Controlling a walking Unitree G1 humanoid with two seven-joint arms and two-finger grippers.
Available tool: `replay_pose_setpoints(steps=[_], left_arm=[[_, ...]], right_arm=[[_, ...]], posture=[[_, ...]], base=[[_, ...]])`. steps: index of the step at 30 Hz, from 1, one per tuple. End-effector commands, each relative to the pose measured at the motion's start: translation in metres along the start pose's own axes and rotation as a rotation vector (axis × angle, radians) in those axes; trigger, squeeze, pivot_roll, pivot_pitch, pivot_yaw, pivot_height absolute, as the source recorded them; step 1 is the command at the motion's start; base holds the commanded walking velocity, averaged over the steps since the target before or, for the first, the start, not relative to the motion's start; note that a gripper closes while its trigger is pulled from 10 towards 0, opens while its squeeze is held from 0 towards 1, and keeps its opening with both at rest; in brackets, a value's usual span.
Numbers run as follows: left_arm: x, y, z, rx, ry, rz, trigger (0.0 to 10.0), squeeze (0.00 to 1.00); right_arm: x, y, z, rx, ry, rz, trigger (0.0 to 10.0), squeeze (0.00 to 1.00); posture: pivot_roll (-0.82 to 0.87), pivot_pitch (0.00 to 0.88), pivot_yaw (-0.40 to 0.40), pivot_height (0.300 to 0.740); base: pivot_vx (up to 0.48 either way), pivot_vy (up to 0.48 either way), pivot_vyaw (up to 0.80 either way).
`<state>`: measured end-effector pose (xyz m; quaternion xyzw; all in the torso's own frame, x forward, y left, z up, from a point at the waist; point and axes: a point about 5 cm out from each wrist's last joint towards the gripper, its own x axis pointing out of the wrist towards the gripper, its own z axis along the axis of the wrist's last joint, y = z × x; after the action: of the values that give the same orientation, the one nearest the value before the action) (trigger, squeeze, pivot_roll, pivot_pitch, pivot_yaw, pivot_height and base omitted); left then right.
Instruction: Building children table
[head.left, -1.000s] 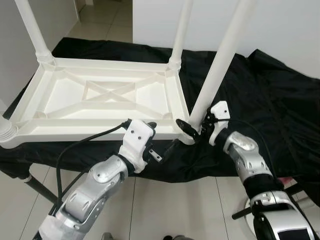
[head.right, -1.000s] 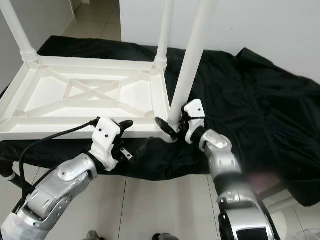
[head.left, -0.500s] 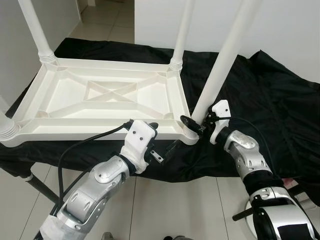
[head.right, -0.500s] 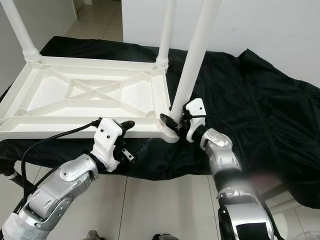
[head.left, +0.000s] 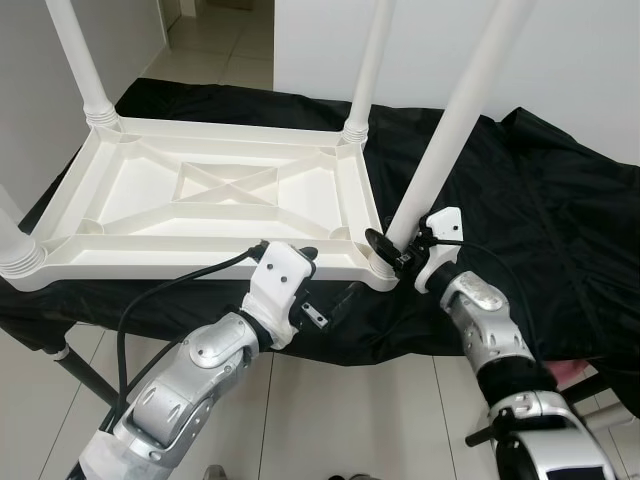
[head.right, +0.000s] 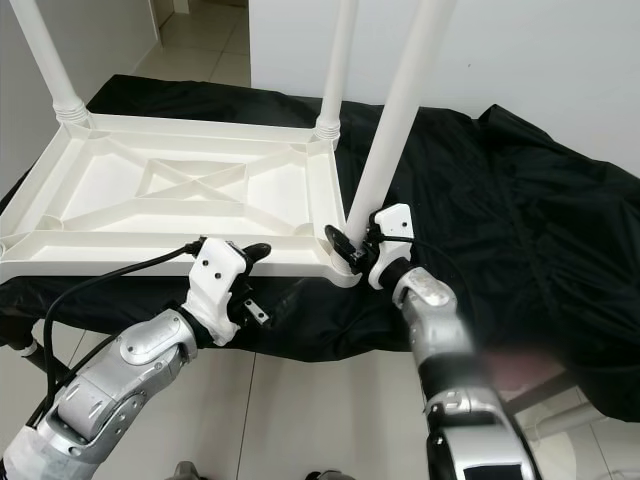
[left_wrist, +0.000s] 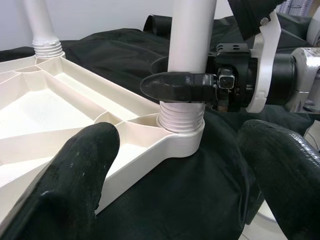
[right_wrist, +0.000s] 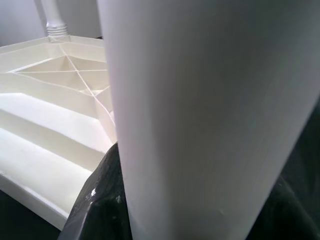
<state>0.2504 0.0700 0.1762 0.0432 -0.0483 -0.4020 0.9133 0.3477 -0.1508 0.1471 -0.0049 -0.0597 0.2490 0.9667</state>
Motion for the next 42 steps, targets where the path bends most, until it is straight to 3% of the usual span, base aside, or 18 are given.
replay_pose_setpoints(steps=[1, 4, 8, 10, 13, 15, 24, 31, 32, 38, 41, 42], left_arm=[[-0.002, -0.012, 0.001, 0.005, -0.008, -0.153, 10.0, 0.00], [-0.002, -0.014, 0.001, 0.002, -0.007, -0.161, 10.0, 0.00], [-0.002, -0.014, 0.001, 0.002, -0.006, -0.162, 10.0, 0.00], [-0.002, -0.014, 0.000, 0.001, -0.005, -0.162, 10.0, 0.00], [-0.002, -0.014, 0.000, 0.001, -0.004, -0.163, 10.0, 0.00], [-0.002, -0.015, -0.001, 0.001, -0.002, -0.163, 10.0, 0.00], [-0.003, -0.014, -0.001, 0.002, 0.001, -0.156, 10.0, 0.00], [-0.003, -0.014, -0.001, 0.002, 0.001, -0.159, 10.0, 0.00], [-0.003, -0.014, -0.001, 0.005, 0.002, -0.159, 10.0, 0.00], [-0.003, -0.013, -0.001, 0.006, 0.002, -0.158, 10.0, 0.00], [-0.002, -0.013, -0.002, 0.006, 0.002, -0.156, 10.0, 0.00], [-0.001, -0.013, -0.002, 0.006, 0.001, -0.156, 10.0, 0.00]], right_arm=[[-0.006, 0.008, -0.015, 0.048, 0.057, -0.044, 10.0, 0.00], [-0.002, 0.020, -0.011, 0.096, 0.035, -0.149, 10.0, 0.00], [0.000, 0.023, -0.010, 0.114, 0.032, -0.227, 10.0, 0.00], [0.001, 0.028, -0.008, 0.134, 0.024, -0.347, 10.0, 0.00], [0.000, 0.031, -0.007, 0.144, 0.026, -0.423, 10.0, 0.00], [-0.004, 0.037, -0.007, 0.167, 0.020, -0.564, 10.0, 0.00], [-0.009, 0.057, -0.006, 0.205, 0.034, -0.624, 10.0, 0.00], [-0.013, 0.047, -0.005, 0.175, 0.030, -0.652, 10.0, 0.00], [-0.013, 0.045, -0.001, 0.170, -0.001, -0.602, 10.0, 1.00], [-0.014, 0.041, 0.002, 0.145, -0.022, -0.558, 10.0, 1.00], [-0.013, 0.038, 0.004, 0.136, -0.057, -0.439, 10.0, 1.00], [-0.014, 0.038, 0.005, 0.131, -0.064, -0.413, 10.0, 0.00]], posture=[[0.03, 0.070, -0.080, 0.740], [0.03, 0.068, -0.079, 0.740], [0.03, 0.065, -0.081, 0.740], [0.03, 0.064, -0.082, 0.740], [0.03, 0.061, -0.083, 0.740], [0.04, 0.061, -0.088, 0.740], [0.04, 0.059, -0.091, 0.740], [0.04, 0.056, -0.091, 0.740], [0.04, 0.053, -0.089, 0.740], [0.04, 0.052, -0.088, 0.740], [0.04, 0.043, -0.088, 0.740], [0.04, 0.042, -0.089, 0.740]], base=[[0.000, 0.000, 0.00], [0.000, 0.000, 0.00], [0.000, 0.000, 0.00], [0.000, 0.000, 0.00], [0.000, 0.000, 0.00], [0.000, 0.000, 0.00], [0.000, 0.000, 0.00], [0.000, 0.000, 0.00], [0.000, 0.000, 0.00], [0.000, 0.000, 0.00], [0.000, 0.000, 0.00], [0.000, 0.000, 0.00]])
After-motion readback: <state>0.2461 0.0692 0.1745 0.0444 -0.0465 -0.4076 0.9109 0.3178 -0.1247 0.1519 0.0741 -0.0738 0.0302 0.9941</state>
